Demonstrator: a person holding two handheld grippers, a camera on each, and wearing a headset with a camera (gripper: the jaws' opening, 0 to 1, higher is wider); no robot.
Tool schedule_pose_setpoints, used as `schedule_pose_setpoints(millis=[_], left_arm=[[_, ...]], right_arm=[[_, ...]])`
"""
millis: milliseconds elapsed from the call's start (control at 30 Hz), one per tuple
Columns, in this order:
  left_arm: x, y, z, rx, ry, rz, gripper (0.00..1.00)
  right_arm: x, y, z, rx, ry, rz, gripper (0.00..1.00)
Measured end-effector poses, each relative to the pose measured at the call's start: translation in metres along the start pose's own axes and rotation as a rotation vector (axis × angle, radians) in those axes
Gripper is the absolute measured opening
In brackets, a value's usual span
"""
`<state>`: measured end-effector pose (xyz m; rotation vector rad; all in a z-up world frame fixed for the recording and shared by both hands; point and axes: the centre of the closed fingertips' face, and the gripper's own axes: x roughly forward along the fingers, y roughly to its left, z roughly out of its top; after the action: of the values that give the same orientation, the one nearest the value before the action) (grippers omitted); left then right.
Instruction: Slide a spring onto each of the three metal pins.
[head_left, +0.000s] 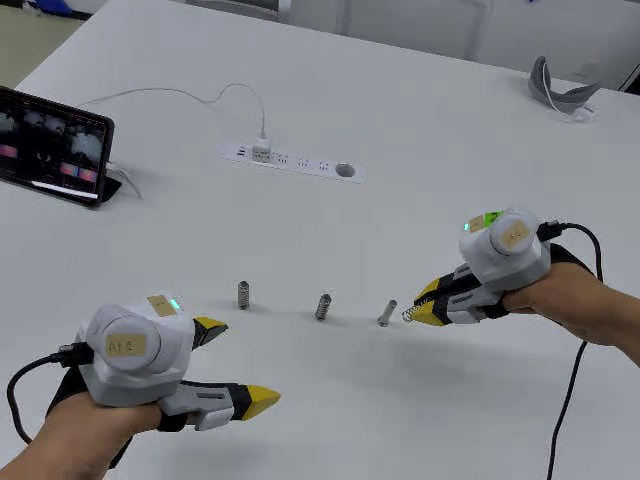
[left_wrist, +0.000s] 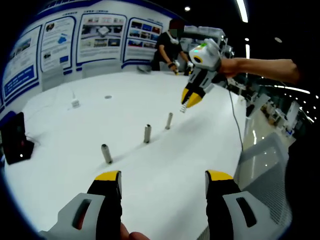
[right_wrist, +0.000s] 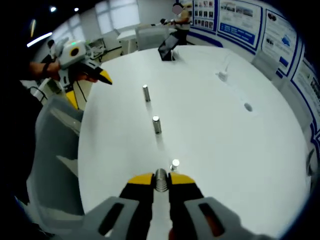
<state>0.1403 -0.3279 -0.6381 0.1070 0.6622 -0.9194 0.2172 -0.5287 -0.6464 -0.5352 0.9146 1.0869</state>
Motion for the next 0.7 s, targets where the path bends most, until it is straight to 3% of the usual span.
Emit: schedule_pose_setpoints(millis=[267,700], left_arm=[[-0.009,0.010,-0.005,-0.022,0.001,0.031,0.72],[-0.023,0.017,-0.014,-0.055,0.000,0.061,0.74]], right_arm=[[0.005,-0.009,0.003,-0.016,0.009,-0.009,0.13],[0.015,-0.020,0.007,-0.025,0.018,-0.003,0.13]])
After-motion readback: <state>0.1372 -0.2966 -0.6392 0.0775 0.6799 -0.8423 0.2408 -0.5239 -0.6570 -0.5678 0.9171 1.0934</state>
